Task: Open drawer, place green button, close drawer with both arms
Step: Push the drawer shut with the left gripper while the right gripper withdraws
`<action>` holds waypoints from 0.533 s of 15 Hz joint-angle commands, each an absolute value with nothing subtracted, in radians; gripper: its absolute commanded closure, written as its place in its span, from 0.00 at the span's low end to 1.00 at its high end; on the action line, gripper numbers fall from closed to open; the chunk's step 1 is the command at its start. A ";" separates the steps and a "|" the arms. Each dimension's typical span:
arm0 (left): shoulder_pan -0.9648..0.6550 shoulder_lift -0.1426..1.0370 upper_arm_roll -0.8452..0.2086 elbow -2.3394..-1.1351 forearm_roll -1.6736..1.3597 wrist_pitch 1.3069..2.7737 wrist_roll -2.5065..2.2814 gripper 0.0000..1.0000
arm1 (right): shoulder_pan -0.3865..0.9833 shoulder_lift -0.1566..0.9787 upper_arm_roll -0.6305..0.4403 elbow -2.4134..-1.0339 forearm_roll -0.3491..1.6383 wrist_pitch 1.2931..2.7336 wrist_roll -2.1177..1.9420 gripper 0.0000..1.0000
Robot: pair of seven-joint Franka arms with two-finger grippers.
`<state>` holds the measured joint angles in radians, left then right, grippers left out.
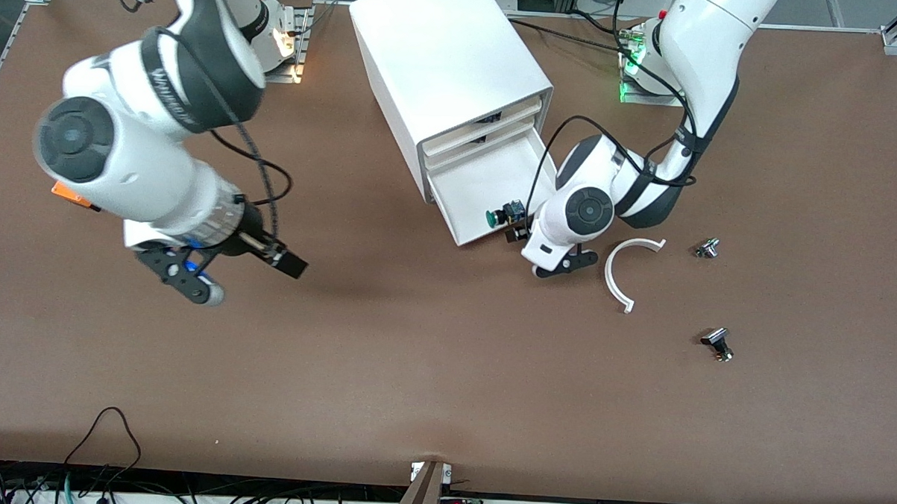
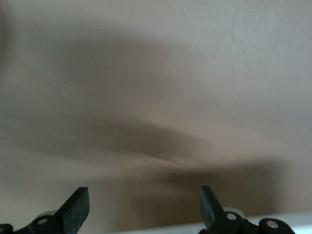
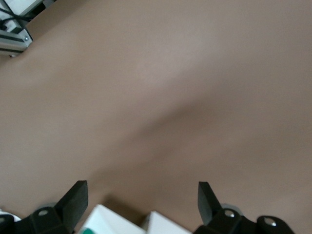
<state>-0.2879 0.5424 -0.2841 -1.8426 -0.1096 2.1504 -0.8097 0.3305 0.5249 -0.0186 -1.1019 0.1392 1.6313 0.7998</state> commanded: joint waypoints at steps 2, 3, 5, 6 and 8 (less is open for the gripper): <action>-0.285 0.482 -0.336 -1.928 -0.176 2.169 -0.828 0.00 | 0.220 0.390 -0.003 -1.288 0.140 1.631 0.538 0.00; -0.284 0.482 -0.344 -1.940 -0.176 2.169 -0.828 0.00 | 0.186 0.359 -0.002 -1.328 0.137 1.631 0.431 0.00; -0.288 0.482 -0.354 -1.960 -0.176 2.169 -0.828 0.00 | 0.114 0.301 0.009 -1.405 0.135 1.635 0.291 0.00; -0.290 0.482 -0.363 -1.968 -0.176 2.169 -0.828 0.00 | 0.079 0.270 0.023 -1.440 0.132 1.632 0.249 0.00; -0.290 0.482 -0.380 -1.980 -0.178 2.164 -0.830 0.00 | 0.054 0.198 0.029 -1.515 0.097 1.634 0.184 0.00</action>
